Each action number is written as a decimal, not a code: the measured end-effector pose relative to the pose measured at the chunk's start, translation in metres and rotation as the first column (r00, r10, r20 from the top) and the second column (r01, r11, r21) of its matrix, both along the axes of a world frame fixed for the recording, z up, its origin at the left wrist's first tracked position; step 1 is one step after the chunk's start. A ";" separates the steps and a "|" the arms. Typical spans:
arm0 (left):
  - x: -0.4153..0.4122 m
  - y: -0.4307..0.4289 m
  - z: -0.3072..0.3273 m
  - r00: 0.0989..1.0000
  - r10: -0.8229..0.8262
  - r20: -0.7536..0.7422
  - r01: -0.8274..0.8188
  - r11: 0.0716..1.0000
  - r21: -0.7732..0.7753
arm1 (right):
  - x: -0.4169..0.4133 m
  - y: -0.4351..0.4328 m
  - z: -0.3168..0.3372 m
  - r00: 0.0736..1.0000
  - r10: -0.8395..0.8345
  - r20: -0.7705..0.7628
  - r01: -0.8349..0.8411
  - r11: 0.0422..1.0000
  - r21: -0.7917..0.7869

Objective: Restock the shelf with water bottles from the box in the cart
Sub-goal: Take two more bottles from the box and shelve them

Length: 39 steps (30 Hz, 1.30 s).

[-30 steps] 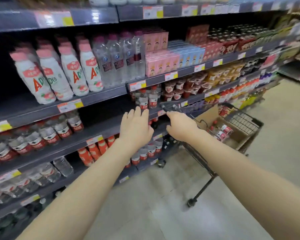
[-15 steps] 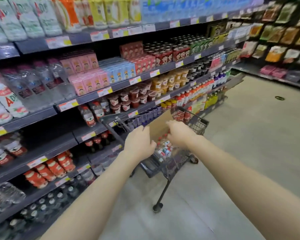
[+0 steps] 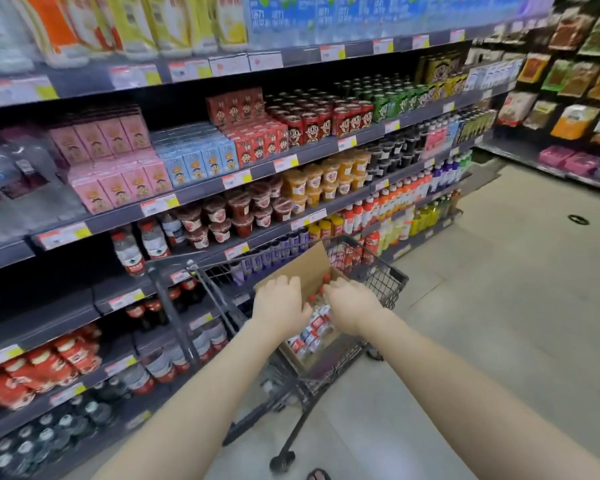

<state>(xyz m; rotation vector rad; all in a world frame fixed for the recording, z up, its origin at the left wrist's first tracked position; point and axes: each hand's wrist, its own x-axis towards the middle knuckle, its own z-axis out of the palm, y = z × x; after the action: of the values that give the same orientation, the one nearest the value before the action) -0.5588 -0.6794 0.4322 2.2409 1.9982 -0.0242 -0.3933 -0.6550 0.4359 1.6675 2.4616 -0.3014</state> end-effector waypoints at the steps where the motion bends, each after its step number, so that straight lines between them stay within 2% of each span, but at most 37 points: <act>1: 0.004 0.017 -0.013 1.000 0.006 0.007 -0.006 1.000 -0.027 | 0.004 0.017 -0.009 1.000 0.009 0.024 -0.009 1.000 -0.007; 5: 0.014 0.084 -0.050 0.998 0.056 0.036 -0.050 0.988 -0.146 | 0.021 0.086 -0.034 0.997 0.008 0.082 -0.001 0.996 -0.084; 14: 0.023 0.188 -0.097 0.982 0.185 0.030 -0.173 0.956 -0.238 | 0.031 0.214 -0.087 0.993 0.068 0.101 -0.043 0.972 -0.231; 18: 0.031 0.224 -0.125 0.962 0.272 -0.002 -0.260 0.915 -0.307 | 0.031 0.270 -0.127 0.992 0.109 0.057 -0.087 0.947 -0.309; 23: 0.041 0.257 -0.163 0.897 0.439 -0.054 -0.422 0.812 -0.403 | 0.041 0.337 -0.194 0.995 0.099 -0.007 -0.092 0.884 -0.458; 27: 0.063 0.269 -0.202 0.808 0.585 -0.063 -0.527 0.672 -0.521 | 0.062 0.383 -0.233 0.986 0.160 0.049 -0.106 0.824 -0.556; 31: 0.082 0.278 -0.245 0.728 0.683 -0.049 -0.574 0.570 -0.588 | 0.070 0.422 -0.274 0.988 0.147 0.047 -0.092 0.805 -0.586; 34: 0.097 0.284 -0.274 0.688 0.725 -0.038 -0.572 0.508 -0.644 | 0.072 0.434 -0.304 0.997 0.076 0.028 -0.043 0.787 -0.615; 36: 0.103 0.290 -0.293 0.674 0.738 -0.032 -0.557 0.479 -0.679 | 0.069 0.439 -0.322 0.998 0.055 0.044 -0.016 0.789 -0.614; 39: 0.106 0.300 -0.323 0.668 0.744 -0.013 -0.558 0.490 -0.670 | 0.063 0.445 -0.353 0.997 0.060 0.041 -0.026 0.821 -0.570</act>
<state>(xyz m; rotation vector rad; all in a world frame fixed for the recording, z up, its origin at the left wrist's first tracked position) -0.4529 -0.3795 0.1094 0.9060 2.1171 -0.2397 -0.3298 -0.2103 0.0827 1.3298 2.0642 -0.8729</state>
